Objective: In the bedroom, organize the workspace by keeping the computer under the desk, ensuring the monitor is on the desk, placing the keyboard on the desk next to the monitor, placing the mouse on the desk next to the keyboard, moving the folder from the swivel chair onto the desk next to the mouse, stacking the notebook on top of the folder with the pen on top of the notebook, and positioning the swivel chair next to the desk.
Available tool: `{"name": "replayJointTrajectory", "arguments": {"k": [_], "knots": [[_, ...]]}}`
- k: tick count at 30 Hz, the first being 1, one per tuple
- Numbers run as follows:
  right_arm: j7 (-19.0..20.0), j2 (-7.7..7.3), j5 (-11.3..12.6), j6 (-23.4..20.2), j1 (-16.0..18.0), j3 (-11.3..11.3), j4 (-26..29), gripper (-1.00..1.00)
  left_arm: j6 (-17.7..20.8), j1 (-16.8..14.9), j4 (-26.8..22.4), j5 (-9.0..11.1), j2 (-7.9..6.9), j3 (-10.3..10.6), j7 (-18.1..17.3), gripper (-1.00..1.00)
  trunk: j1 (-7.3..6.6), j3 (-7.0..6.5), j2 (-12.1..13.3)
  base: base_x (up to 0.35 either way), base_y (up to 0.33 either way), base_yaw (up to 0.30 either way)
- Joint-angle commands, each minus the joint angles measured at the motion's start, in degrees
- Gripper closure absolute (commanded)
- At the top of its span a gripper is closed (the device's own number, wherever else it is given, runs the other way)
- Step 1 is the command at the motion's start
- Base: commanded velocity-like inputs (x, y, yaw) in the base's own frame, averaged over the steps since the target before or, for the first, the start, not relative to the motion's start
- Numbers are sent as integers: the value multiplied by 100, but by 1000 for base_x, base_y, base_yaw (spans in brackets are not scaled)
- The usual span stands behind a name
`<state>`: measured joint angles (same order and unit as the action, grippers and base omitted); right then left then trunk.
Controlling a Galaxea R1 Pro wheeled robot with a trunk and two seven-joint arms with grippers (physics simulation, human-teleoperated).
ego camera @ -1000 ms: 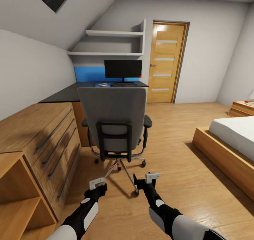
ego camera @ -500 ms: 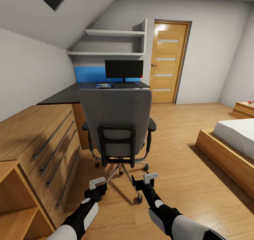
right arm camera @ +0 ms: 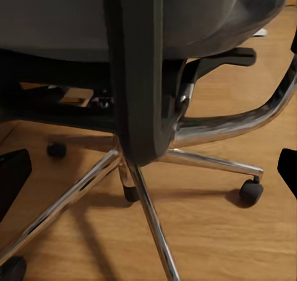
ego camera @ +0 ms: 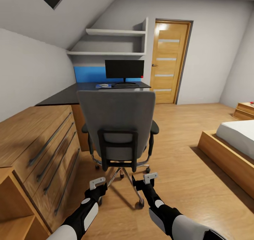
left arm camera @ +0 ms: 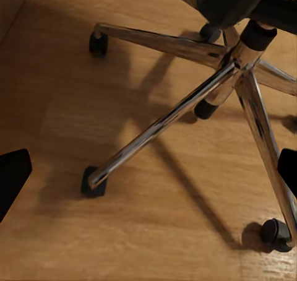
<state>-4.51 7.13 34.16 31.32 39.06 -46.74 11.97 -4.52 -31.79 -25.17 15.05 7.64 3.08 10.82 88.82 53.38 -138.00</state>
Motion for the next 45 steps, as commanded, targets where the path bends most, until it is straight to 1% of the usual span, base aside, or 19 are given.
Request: {"name": "replayJointTrajectory", "arguments": {"k": [1, 10, 45], "knots": [[-48, 0, 11, 14, 5, -48, 0, -100, -23, -3, 3, 44, -2, 34, 32, -100, 0, 6, -2, 155, 2, 0], [-57, -8, 8, 14, 5, -38, 6, -100, -24, -3, 7, 42, 0, 34, 25, -100, 0, 6, -2, 274, 1, 0], [-67, -19, 4, 49, 5, -36, 13, -100, -23, -5, 12, 51, -6, 34, 51, -100, 0, 6, -2, 319, 0, 0]]}}
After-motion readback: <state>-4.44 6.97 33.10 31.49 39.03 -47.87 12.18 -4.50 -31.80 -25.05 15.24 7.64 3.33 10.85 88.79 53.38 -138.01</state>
